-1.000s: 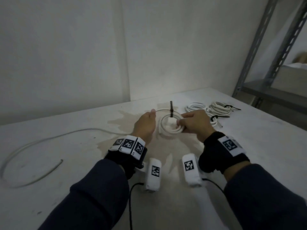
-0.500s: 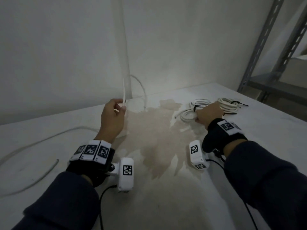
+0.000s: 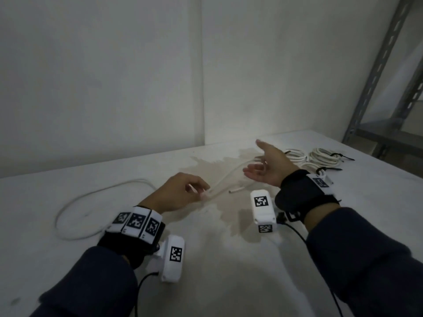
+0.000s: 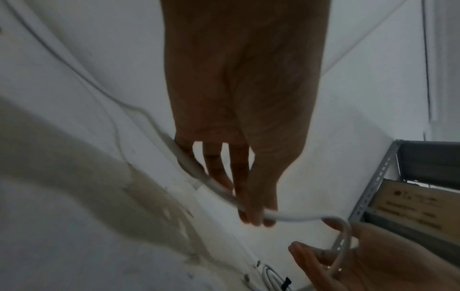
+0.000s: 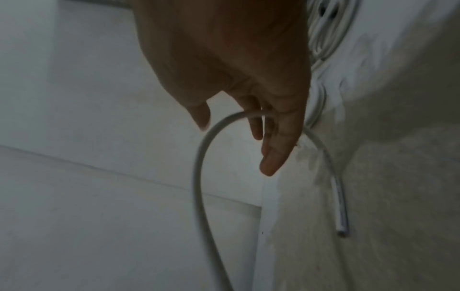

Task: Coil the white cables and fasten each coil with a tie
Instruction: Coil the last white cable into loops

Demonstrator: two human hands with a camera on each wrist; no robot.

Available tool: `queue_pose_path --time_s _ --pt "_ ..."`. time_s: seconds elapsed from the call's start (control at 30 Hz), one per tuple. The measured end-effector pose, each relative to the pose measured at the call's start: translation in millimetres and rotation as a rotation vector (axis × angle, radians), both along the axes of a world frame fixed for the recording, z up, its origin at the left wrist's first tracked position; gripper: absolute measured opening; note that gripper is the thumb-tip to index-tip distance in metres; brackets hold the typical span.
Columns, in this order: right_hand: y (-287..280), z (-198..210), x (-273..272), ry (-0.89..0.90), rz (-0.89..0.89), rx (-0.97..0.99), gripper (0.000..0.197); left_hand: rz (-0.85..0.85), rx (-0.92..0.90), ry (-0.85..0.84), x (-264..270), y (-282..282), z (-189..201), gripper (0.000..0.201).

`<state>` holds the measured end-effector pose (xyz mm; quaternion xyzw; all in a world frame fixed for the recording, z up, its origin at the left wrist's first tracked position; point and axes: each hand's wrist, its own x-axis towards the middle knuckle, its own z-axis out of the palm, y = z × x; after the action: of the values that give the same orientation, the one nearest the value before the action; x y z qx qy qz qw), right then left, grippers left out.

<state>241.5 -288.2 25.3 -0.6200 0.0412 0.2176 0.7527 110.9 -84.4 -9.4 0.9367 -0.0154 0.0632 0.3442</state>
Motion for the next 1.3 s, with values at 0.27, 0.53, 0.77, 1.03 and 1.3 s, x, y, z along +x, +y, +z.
queue_pose_path --time_s 0.27,0.53,0.77,1.03,1.3 --pt "11.2 2.1 -80.4 -0.703 0.389 -1.177 0.054 0.318 0.253 0.422 -68.3 22.0 1.7 0.045" --pt "19.8 -15.9 -106.9 -0.235 0.348 -0.708 0.018 0.720 -0.021 0.310 -99.6 39.8 -4.4 0.016" --pt "44.7 -27.6 -111.6 -0.249 0.386 -0.672 0.023 0.354 -0.861 -0.271 -93.6 30.3 61.0 0.039" --pt "74.2 -10.3 -120.0 -0.346 0.141 -0.189 0.032 0.425 -1.338 -0.657 -106.8 75.5 114.2 0.059" --pt "96.5 -5.3 -133.6 -0.306 0.179 -0.103 0.016 0.818 -1.452 -0.218 -137.7 108.6 37.3 0.036"
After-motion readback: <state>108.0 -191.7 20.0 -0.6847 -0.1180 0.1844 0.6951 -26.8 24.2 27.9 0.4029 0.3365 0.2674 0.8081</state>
